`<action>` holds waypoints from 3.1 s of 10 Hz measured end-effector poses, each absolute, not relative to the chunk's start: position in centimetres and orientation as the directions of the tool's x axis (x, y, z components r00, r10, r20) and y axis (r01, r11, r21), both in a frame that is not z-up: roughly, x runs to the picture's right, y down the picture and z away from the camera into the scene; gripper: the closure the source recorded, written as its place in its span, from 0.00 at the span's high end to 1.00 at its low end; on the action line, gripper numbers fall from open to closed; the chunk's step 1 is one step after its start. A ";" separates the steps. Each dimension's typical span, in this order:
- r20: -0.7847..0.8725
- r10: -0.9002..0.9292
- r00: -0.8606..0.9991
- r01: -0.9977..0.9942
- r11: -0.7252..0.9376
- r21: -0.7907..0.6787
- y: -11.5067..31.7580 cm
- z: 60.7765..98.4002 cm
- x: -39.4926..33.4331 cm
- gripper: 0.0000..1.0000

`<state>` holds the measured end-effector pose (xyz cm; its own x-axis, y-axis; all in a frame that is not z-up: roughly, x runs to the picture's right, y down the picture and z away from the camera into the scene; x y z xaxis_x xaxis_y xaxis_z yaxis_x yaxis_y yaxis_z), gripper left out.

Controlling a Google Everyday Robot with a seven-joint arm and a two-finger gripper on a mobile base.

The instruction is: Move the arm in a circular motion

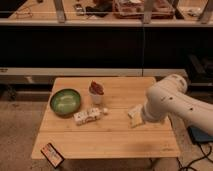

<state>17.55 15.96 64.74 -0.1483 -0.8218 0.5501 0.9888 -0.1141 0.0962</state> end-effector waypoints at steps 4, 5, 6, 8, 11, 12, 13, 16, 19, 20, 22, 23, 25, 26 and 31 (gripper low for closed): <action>0.489 -0.805 -0.336 0.934 -0.220 0.280 16.4 62.4 5.7 0.80; 0.470 -0.801 -0.371 0.918 -0.239 0.317 16.0 62.2 3.4 0.80; 0.446 -0.798 -0.406 0.899 -0.260 0.352 15.3 62.0 1.0 0.80; 0.376 -0.794 -0.477 0.856 -0.323 0.404 12.4 62.2 -4.1 0.80; 0.353 -0.784 -0.511 0.832 -0.346 0.435 8.7 65.4 -7.9 0.80; 0.360 -0.789 -0.498 0.840 -0.336 0.426 7.1 68.0 -8.2 0.80; 0.369 -0.794 -0.484 0.853 -0.334 0.402 5.4 70.8 -7.9 0.80; 0.364 -0.824 -0.434 0.889 -0.328 0.320 0.2 77.1 -6.3 0.80; 0.427 -0.841 -0.331 0.942 -0.274 0.192 -2.7 81.2 0.5 0.80; 0.462 -0.841 -0.281 0.960 -0.237 0.151 -2.5 82.1 3.8 0.80; 0.525 -0.835 -0.164 0.986 -0.133 0.095 -0.8 83.6 10.0 0.80; 0.543 -0.831 -0.117 0.993 -0.088 0.080 0.1 83.9 12.3 0.80; 0.569 -0.822 -0.025 0.999 0.004 0.050 2.3 84.2 17.8 0.80; 0.569 -0.822 -0.009 0.999 0.021 0.047 2.7 83.9 19.1 0.80; 0.556 -0.831 0.034 0.995 0.078 0.056 7.7 75.9 24.4 0.80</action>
